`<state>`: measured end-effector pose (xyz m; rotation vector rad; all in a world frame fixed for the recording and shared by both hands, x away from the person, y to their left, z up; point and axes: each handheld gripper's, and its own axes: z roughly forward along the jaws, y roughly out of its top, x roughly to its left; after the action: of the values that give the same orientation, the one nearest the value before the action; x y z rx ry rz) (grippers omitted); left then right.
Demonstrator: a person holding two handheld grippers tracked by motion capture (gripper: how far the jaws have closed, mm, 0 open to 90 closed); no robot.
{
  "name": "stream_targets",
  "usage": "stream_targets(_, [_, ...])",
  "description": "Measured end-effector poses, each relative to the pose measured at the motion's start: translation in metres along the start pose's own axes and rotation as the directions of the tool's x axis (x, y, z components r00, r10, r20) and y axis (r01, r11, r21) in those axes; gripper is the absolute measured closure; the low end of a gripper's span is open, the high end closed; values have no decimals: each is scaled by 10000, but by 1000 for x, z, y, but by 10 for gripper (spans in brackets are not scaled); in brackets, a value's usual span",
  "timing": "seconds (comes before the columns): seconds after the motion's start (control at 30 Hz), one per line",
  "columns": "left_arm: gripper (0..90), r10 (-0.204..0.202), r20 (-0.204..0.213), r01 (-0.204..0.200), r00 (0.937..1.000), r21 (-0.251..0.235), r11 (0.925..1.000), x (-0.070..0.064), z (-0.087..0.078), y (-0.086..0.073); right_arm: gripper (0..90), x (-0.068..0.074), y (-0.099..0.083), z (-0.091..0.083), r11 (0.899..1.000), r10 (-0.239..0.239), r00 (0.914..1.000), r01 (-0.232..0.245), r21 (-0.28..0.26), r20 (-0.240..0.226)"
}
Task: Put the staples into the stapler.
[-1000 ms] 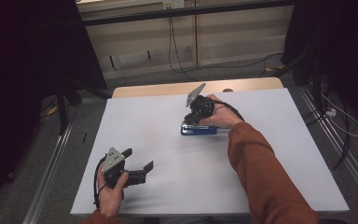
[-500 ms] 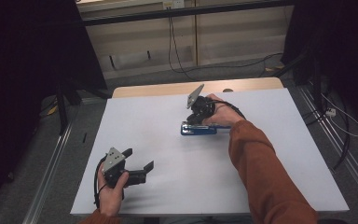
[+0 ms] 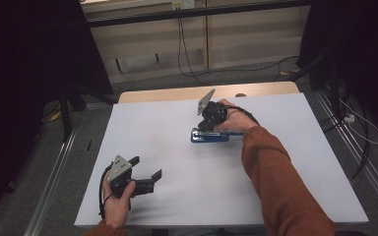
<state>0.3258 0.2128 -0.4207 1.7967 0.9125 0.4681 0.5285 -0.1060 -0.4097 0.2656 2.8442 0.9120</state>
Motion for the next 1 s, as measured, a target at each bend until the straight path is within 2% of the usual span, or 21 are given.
stream_targets(0.83, [27, -31, 40, 31, 10000, 24, 10000, -1, 1, 0, 793, 2, 4, 2, 9996, -279, 9996, 279, 25, 29])
stream_targets(0.93, [27, -24, 26, 24, 10000, -1, 10000, 0, 0, 0, 792, 2, 4, 3, 9998, -173, 9998, 173, -28, -36])
stream_targets(1.0, [28, 18, 15, -18, 10000, -26, 10000, 0, 0, 0, 792, 1, 6, 4, 9995, -298, 9995, 298, 61, -47])
